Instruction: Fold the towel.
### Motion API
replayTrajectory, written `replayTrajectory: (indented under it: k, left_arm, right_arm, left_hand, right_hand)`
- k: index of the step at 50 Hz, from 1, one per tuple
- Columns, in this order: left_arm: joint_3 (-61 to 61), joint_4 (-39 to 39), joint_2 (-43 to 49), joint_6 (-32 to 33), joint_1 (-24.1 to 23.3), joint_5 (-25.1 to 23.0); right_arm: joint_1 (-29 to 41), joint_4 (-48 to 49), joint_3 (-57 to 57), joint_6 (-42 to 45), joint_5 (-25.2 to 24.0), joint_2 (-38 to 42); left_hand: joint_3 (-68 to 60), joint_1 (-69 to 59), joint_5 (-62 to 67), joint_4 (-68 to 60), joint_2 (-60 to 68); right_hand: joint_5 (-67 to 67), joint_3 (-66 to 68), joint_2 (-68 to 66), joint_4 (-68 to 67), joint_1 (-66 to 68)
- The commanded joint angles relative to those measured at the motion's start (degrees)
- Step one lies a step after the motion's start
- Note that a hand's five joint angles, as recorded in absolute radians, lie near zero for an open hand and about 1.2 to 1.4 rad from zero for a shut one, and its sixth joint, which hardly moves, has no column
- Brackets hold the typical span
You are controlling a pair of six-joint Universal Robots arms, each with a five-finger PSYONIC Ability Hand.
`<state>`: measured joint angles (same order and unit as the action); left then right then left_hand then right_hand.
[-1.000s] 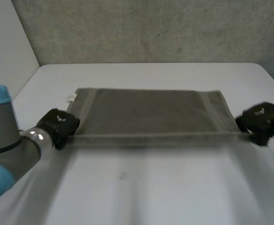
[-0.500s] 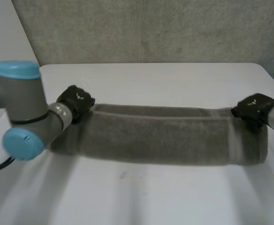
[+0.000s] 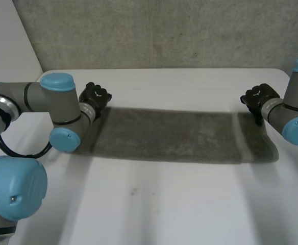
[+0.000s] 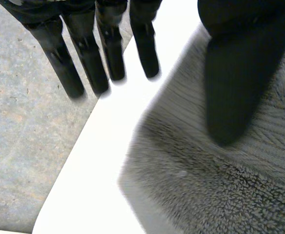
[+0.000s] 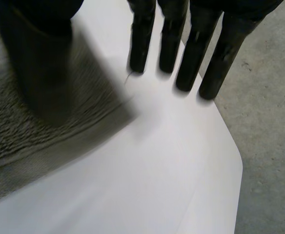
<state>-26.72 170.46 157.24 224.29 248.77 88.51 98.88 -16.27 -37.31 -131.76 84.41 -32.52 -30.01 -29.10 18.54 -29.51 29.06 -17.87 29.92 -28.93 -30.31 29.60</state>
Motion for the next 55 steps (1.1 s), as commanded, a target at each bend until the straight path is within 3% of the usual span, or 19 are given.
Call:
replayTrajectory:
  k: [1,10,16,23,34,40,51,53,54,55]
  left_arm:
    - [0.5,0.1,-1.7,-1.0,-2.0,1.1]
    - [-6.2,-1.1,-11.4,-10.9,-2.2,1.9]
    - [-22.6,-0.4,-23.0,-18.6,-1.9,1.1]
    - [-44.8,11.6,-35.8,-23.7,-1.4,0.2]
    - [-63.4,26.1,-45.4,-32.9,-1.0,-0.2]
    - [-65.3,28.2,-45.6,-33.7,-0.7,-0.2]
    - [-65.7,28.2,-45.6,-33.8,-0.3,-0.2]
    - [-65.7,28.3,-45.6,-33.8,-0.3,-0.2]
    - [-65.7,28.3,-45.6,-33.8,-0.3,-0.2]
    - [-65.8,28.3,-45.6,-33.8,-0.3,-0.1]
  right_arm:
    - [0.9,2.1,1.0,-2.1,1.1,-1.9]
    - [0.3,4.2,-8.7,-12.3,-0.7,-12.7]
    - [0.1,3.7,-23.6,-14.2,-5.9,-22.5]
    - [-4.5,4.1,-39.4,-14.2,-8.3,-29.5]
    - [-8.6,11.5,-50.9,-13.8,-11.5,-29.6]
    - [-8.9,14.9,-52.6,-13.7,-11.7,-28.1]
    - [-9.1,17.9,-51.8,-13.5,-11.5,-25.2]
    - [-9.2,19.2,-51.4,-13.1,-11.3,-24.4]
    - [-9.2,19.2,-51.4,-13.1,-11.3,-24.3]
    - [-9.6,19.7,-51.1,-12.5,-11.2,-23.8]
  left_hand:
    - [20.0,19.1,-18.5,19.5,-19.1]
    - [20.0,19.1,-18.5,19.5,-19.1]
    - [20.0,19.1,-18.5,19.5,-19.1]
    - [19.8,18.9,-18.3,19.3,-18.8]
    - [20.0,19.0,-18.5,19.5,-19.0]
    - [20.0,19.0,-18.5,19.5,-19.0]
    - [20.0,19.0,-18.5,19.5,-19.0]
    - [20.0,19.0,-18.5,19.5,-19.0]
    - [20.0,19.0,-18.5,19.5,-19.0]
    - [20.0,19.0,-18.5,19.5,-19.0]
  right_hand:
    - [17.9,-19.9,18.9,20.3,-19.6]
    - [17.9,-19.9,18.9,20.3,-19.6]
    - [17.9,-19.9,18.9,20.3,-19.6]
    - [17.9,-19.9,18.9,20.3,-19.6]
    - [10.6,-12.6,11.6,13.0,-12.3]
    - [5.3,-7.4,6.4,7.8,-7.1]
    - [-20.6,18.5,-19.5,-18.1,18.8]
    - [-39.0,36.9,-37.9,-36.5,37.2]
    - [-39.1,37.0,-38.0,-36.6,37.3]
    - [-47.7,45.7,-46.7,-45.3,46.0]
